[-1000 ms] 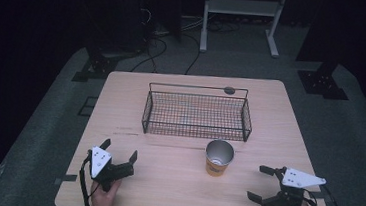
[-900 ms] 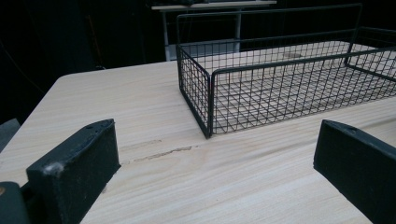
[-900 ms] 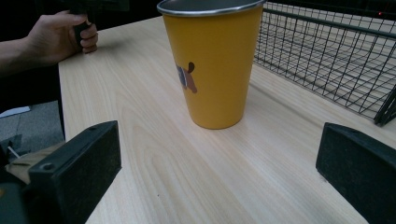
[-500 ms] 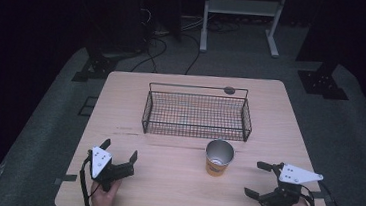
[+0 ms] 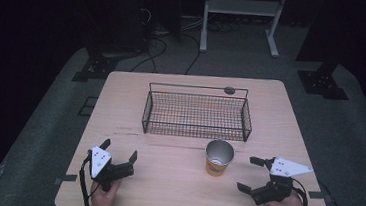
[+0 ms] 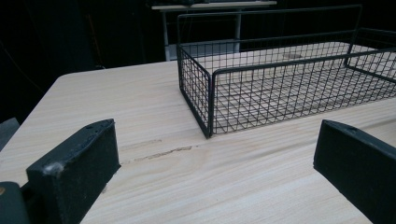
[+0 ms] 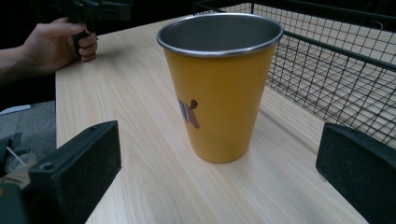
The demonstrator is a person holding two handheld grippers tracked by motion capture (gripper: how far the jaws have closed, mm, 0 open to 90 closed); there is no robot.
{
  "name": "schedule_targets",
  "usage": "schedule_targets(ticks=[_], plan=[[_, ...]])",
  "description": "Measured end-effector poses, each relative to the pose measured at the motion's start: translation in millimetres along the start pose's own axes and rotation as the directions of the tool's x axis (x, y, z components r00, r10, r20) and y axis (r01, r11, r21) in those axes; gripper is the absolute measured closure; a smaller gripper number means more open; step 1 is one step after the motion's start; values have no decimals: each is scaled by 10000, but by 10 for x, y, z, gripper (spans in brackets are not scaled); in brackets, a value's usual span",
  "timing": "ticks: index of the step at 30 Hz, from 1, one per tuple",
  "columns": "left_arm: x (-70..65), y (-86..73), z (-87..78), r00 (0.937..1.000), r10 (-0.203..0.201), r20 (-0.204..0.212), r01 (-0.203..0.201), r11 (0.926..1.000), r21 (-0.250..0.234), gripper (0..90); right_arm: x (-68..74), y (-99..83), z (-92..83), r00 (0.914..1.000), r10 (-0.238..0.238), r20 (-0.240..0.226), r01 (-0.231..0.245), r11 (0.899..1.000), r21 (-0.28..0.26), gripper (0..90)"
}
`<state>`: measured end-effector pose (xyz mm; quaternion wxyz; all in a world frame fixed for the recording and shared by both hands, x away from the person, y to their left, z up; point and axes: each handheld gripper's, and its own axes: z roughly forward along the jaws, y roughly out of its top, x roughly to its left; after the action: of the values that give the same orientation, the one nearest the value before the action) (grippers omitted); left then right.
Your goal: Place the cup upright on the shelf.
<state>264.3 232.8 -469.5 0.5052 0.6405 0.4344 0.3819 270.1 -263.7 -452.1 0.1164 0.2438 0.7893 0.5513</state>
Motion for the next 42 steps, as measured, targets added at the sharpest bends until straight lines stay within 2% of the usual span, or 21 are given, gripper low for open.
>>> schedule_targets(ticks=[12, 17, 23, 28, 36, 42], plan=[[3, 0, 0, 10000, -16, -2, 16, 10000, 10, 0, -40, 122, 95, 9999, -90, 112, 88, 9999, 145, 0], [1, 1, 3, 10000, 15, 1, -15, 10000, 18, 0, -46, 155, 150, 9998, -169, 85, 166, 9992, 365, 0], [13, 4, 6, 10000, -88, -11, 88, 10000, 0, 0, -35, 245, 293, 9994, -353, -56, 356, 9974, 623, 0], [15, 3, 4, 10000, -90, 8, 90, 10000, -12, 0, -81, 266, 394, 9999, -114, -69, 118, 9977, 674, 0], [7, 4, 7, 10000, -26, -17, 26, 10000, 6, 0, -129, 375, 545, 9996, -164, -213, 185, 9946, 1017, 0], [6, 3, 3, 10000, -16, 0, 16, 10000, -19, 0, -127, 421, 602, 9992, -228, -330, 262, 9940, 1063, 0]])
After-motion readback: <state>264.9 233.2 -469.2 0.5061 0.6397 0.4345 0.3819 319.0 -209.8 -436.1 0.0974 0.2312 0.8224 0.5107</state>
